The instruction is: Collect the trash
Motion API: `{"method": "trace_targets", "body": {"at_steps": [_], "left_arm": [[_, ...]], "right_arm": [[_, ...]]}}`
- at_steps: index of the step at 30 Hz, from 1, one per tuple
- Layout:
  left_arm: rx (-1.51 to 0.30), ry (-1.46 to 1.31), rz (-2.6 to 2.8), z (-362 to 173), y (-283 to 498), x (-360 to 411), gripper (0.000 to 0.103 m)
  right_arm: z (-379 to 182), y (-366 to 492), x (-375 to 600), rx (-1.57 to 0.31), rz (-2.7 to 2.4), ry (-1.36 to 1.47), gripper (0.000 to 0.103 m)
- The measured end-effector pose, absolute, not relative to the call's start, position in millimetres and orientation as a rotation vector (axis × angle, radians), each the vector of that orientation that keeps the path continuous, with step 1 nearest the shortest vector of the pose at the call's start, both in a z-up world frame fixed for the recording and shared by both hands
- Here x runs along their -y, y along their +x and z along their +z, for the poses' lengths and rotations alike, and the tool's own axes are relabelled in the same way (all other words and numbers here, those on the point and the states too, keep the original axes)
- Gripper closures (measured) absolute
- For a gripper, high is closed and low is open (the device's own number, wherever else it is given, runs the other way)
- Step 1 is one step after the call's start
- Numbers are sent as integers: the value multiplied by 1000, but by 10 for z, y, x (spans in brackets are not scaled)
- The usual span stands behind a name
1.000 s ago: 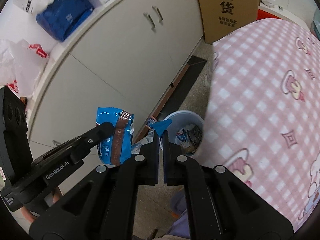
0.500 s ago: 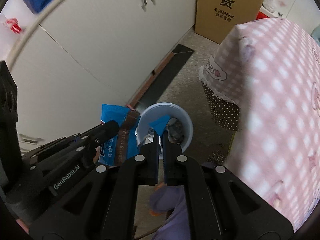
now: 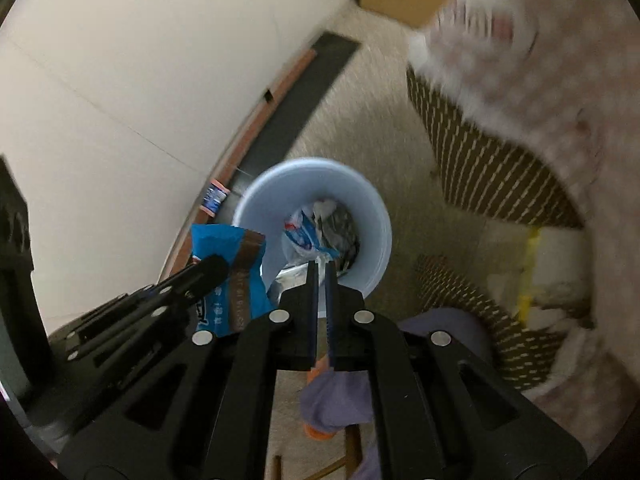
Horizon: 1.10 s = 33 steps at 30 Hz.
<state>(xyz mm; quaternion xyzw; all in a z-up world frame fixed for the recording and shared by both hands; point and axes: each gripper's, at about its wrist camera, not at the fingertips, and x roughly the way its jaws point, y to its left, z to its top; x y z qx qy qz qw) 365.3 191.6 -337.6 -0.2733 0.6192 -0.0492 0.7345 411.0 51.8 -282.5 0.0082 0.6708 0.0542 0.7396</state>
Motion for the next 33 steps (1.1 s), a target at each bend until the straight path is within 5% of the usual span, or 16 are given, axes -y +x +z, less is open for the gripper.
{"method": "trace_targets", "body": {"at_steps": [7, 9, 13, 14, 16, 18, 33], "left_arm": [[-1398, -604, -158, -3914, 3852, -1795, 94], [-1419, -577, -131, -4013, 3912, -1752, 64], [-1448, -589, -80, -4180, 3958, -1813, 46], [-1462, -592, -72, -4216, 3957, -1819, 46], [-1478, -588, -47, -4273, 3946, -1870, 46], [-1485, -575, -14, -4298, 3915, -1949, 45], [-1510, -429, 122, -3965, 3592, -2242, 45]], "right_arm": [[-3468, 4271, -320, -1561, 27, 156, 99], [-3496, 4306, -330, -1532, 15, 136, 99], [-3615, 4339, -325, -1542, 17, 116, 98], [-3654, 4344, -318, -1556, 0, 96, 96], [-3730, 4355, -306, -1581, 4, 106, 64], [-3735, 4352, -303, -1556, -14, 78, 47], [-3400, 4133, -569, -1487, 62, 26, 47]]}}
